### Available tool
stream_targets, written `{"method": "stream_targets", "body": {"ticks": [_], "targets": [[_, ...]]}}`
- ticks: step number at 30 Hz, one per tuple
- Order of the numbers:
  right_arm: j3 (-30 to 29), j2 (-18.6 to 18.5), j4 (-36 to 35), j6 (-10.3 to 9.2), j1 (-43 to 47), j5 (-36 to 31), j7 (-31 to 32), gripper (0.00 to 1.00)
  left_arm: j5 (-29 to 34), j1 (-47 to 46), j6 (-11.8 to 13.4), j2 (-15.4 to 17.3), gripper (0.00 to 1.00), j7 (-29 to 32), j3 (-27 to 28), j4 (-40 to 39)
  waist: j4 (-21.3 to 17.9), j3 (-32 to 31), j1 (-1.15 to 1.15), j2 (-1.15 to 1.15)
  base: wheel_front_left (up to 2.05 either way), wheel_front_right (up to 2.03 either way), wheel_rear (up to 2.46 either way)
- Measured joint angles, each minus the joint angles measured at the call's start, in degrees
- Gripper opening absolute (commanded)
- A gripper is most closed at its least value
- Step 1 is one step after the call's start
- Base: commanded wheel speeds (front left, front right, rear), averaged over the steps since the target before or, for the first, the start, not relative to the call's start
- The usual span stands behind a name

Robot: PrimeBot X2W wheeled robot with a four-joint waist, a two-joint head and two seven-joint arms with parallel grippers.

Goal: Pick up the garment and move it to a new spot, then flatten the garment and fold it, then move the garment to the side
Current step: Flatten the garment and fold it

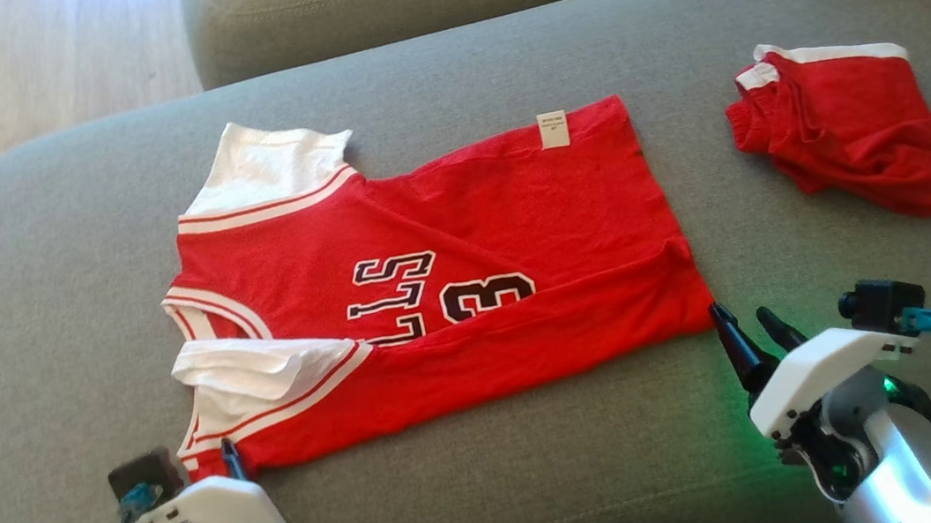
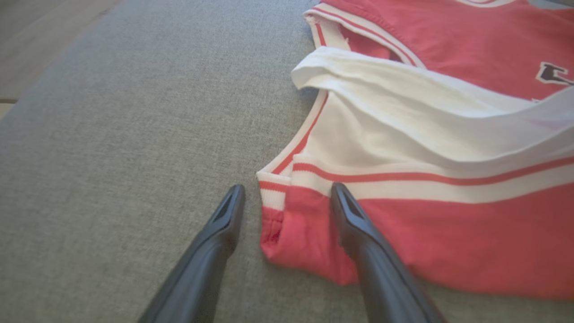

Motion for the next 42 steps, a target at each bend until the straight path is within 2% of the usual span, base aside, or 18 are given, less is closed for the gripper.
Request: {"method": "stream_targets", "body": {"ticks": [8,18,19,20,21,22,23,24,25,27,42], "targets": [[3.1,0.0,11.3,0.00,-5.5,4.0,-3.5,1.00,-0.7,-1.0,0.0,-0.1,1.00,-0.5,-1.7,0.2,1.3,0.9,0.00,0.00,0.00,0.00,0.00],[7.7,-0.3,17.6,0.00,-10.1,10.5,-5.8,1.00,-1.6,-2.0,0.1,-0.2,1.00,-0.8,-3.2,0.9,2.1,1.4,0.00,0.00,0.00,0.00,0.00],[8.5,-0.3,17.9,0.00,-10.3,11.2,-5.8,0.93,-1.6,-2.0,0.2,-0.2,1.00,-0.9,-3.4,1.0,2.1,1.4,0.00,0.00,0.00,0.00,0.00],[9.1,-0.4,18.2,0.00,-10.5,11.5,-5.8,0.59,-1.7,-2.1,0.3,-0.2,1.00,-0.9,-3.5,1.1,2.1,1.3,0.00,0.00,0.00,0.00,0.00],[9.7,-0.4,18.6,0.00,-10.6,12.0,-5.9,0.33,-1.9,-2.2,0.4,-0.2,1.00,-0.9,-3.5,1.2,2.1,1.3,0.00,0.00,0.00,0.00,0.00],[10.3,-0.4,19.1,0.00,-10.7,12.4,-6.1,0.01,-2.2,-2.2,0.4,-0.2,1.00,-0.9,-3.6,1.3,2.1,1.2,0.00,0.00,0.00,0.00,0.00],[10.7,-0.4,19.5,0.00,-10.8,12.9,-6.3,0.00,-2.5,-2.2,0.4,-0.2,0.81,-0.9,-3.7,1.4,2.1,1.2,0.00,0.00,0.00,0.00,0.00],[11.2,-0.4,20.0,0.00,-10.9,13.3,-6.4,0.00,-2.6,-2.3,0.3,-0.2,0.25,-0.9,-3.9,1.5,2.1,1.1,0.00,0.00,0.00,0.00,0.00],[11.6,-0.4,20.6,0.00,-10.9,13.5,-6.5,0.00,-2.7,-2.4,0.1,-0.2,0.00,-0.9,-4.2,1.7,2.1,1.0,0.00,0.00,0.00,0.00,0.00],[12.1,-0.4,21.6,0.00,-11.0,13.8,-7.3,0.00,-2.8,-2.7,-0.6,-0.3,0.00,-0.9,-4.6,2.1,2.0,0.9,0.00,0.00,0.00,0.00,0.00],[15.0,-0.4,26.0,0.00,-12.5,14.1,-10.1,0.00,-3.2,-0.7,-0.6,0.2,0.00,-0.9,-5.6,1.3,1.6,-2.1,0.00,0.00,0.00,0.00,0.00]]}}
